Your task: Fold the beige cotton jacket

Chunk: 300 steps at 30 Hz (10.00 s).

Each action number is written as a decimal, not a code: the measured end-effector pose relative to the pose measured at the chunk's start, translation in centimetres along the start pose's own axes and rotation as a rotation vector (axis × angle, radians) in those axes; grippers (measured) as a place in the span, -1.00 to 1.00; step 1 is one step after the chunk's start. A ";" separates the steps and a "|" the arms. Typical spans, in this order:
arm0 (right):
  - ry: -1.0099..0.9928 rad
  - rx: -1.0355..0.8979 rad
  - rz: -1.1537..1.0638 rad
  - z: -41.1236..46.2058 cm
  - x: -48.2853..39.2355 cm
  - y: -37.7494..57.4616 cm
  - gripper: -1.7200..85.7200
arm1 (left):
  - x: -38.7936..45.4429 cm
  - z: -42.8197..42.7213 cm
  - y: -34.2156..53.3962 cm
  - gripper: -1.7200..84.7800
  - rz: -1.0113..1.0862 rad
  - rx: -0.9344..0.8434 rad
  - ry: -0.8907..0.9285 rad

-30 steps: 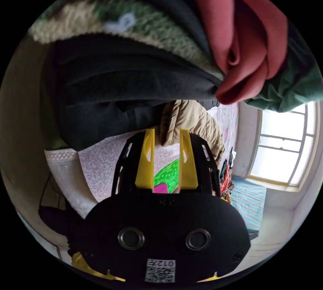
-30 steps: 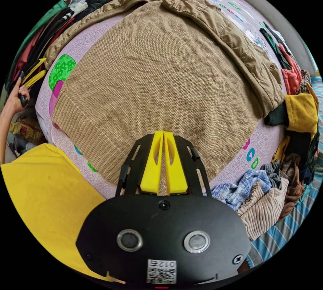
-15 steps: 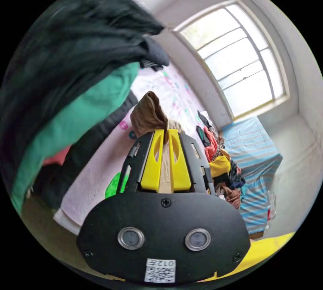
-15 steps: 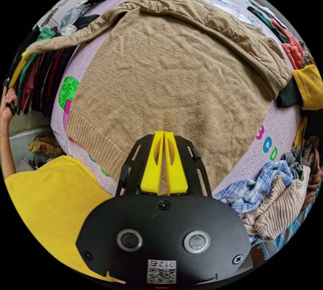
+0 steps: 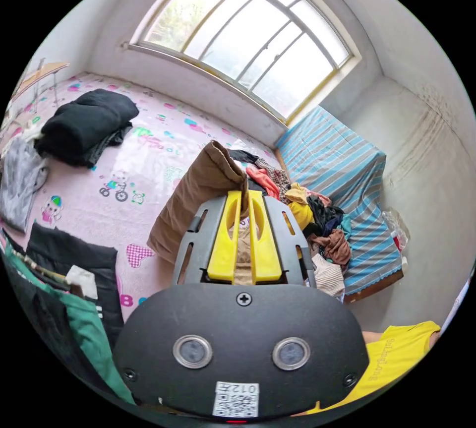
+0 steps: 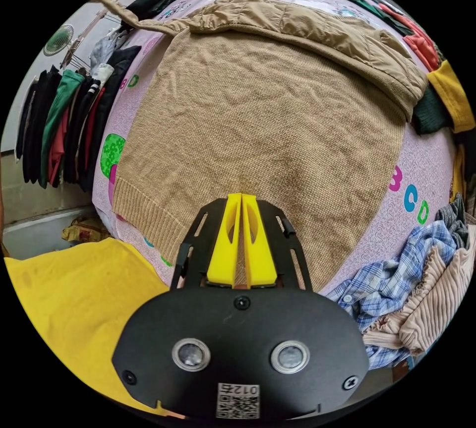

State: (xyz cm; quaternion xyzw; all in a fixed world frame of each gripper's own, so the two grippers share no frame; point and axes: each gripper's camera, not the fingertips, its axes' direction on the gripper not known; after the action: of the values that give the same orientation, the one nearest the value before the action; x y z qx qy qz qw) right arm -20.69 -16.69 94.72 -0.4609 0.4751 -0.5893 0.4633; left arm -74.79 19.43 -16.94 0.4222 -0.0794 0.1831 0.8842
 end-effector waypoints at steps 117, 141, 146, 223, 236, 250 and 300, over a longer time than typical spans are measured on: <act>0.166 0.316 0.257 -23.0 12.3 -4.4 -0.96 | -4.5 26.2 13.1 -0.95 -0.019 -0.636 -0.267; 0.267 0.064 0.034 -13.6 0.9 13.2 -0.96 | -2.1 22.8 27.2 -0.94 0.091 -0.903 -0.407; -0.075 0.127 0.259 -17.6 5.5 19.0 -0.95 | -4.6 18.5 29.7 -0.88 -0.159 -0.852 -0.324; -1.256 0.658 0.279 -54.5 13.3 56.7 -0.92 | -12.1 -8.4 37.4 -0.94 -0.467 -0.293 0.718; -1.210 0.729 0.428 -54.8 21.9 33.2 -0.91 | -16.6 7.7 22.0 -0.93 -0.580 -0.277 0.631; -0.760 0.405 0.526 -45.5 24.6 14.8 -0.79 | -19.7 16.5 20.0 -0.78 -0.557 -0.365 0.247; -0.489 0.037 0.292 -33.2 17.5 24.3 -0.91 | -12.4 16.5 30.8 -0.94 -0.117 -1.027 0.097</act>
State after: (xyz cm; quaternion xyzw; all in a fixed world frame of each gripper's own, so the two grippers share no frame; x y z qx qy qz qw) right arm -53.26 -32.40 68.46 -0.5076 0.3996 -0.3963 0.6524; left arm -98.00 21.18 11.92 -0.0715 -0.0944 0.0900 0.9889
